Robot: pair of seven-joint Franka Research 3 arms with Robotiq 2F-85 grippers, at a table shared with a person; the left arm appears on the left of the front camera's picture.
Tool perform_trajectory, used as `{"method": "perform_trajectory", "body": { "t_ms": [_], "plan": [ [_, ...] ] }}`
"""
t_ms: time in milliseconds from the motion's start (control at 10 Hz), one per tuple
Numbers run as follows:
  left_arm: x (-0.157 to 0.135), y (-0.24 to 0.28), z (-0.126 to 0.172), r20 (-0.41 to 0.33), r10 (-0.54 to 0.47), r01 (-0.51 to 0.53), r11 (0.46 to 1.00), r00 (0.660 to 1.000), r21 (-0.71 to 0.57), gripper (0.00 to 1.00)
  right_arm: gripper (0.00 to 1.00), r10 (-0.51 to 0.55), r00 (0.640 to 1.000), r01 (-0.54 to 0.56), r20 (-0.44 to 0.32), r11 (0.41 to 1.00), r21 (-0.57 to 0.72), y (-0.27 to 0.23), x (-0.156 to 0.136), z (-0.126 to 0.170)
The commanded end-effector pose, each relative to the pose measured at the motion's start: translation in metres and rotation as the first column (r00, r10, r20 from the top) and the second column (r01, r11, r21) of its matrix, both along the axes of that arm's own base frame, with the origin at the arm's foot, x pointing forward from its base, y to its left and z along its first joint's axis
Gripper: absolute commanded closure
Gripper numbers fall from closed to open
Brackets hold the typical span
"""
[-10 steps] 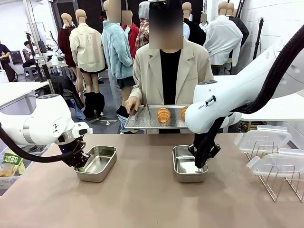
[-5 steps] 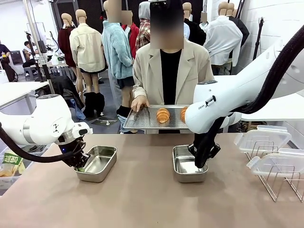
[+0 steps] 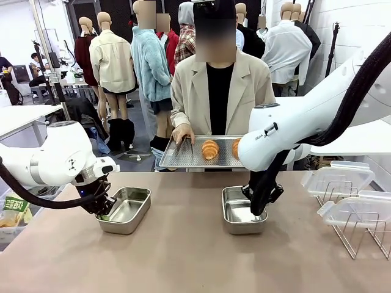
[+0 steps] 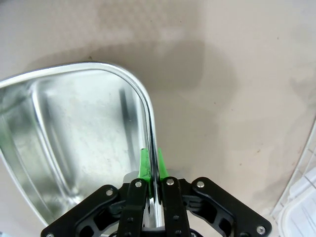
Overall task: Place the bread in airtight containers.
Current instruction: Once an object is inside an Airtight Container , place the container in the center of the table.
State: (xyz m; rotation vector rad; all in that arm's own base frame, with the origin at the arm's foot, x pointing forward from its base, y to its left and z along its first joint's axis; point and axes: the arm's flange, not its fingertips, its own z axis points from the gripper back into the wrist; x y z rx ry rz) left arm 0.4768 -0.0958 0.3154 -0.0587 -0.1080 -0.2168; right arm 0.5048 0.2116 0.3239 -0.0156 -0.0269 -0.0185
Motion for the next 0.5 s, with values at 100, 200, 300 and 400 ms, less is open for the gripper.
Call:
{"method": "perform_trajectory", "body": {
  "t_ms": [100, 200, 300, 400],
  "plan": [
    [-0.028, -0.032, 0.048, 0.06, -0.022, 0.019, 0.999, 0.998, 0.049, 1.0, 1.0, 0.017, 1.0, -0.017, 0.008, 0.999, 0.047, 0.005, -0.016, 0.047],
    [-0.04, -0.04, 0.072, 0.089, -0.024, 0.018, 0.998, 0.996, 0.066, 1.0, 1.0, 0.02, 1.0, -0.021, 0.011, 0.999, 0.047, 0.009, -0.018, 0.068],
    [-0.044, -0.042, 0.086, 0.115, -0.031, 0.023, 0.997, 0.993, 0.073, 1.0, 1.0, 0.02, 1.0, -0.021, 0.017, 0.999, 0.038, 0.013, -0.015, 0.084],
    [-0.047, -0.044, 0.104, 0.123, 0.009, -0.021, 0.995, 0.992, 0.1, 1.0, 1.0, 0.003, 0.999, -0.003, 0.037, 1.0, 0.009, 0.019, -0.009, 0.099]
  ]
}}
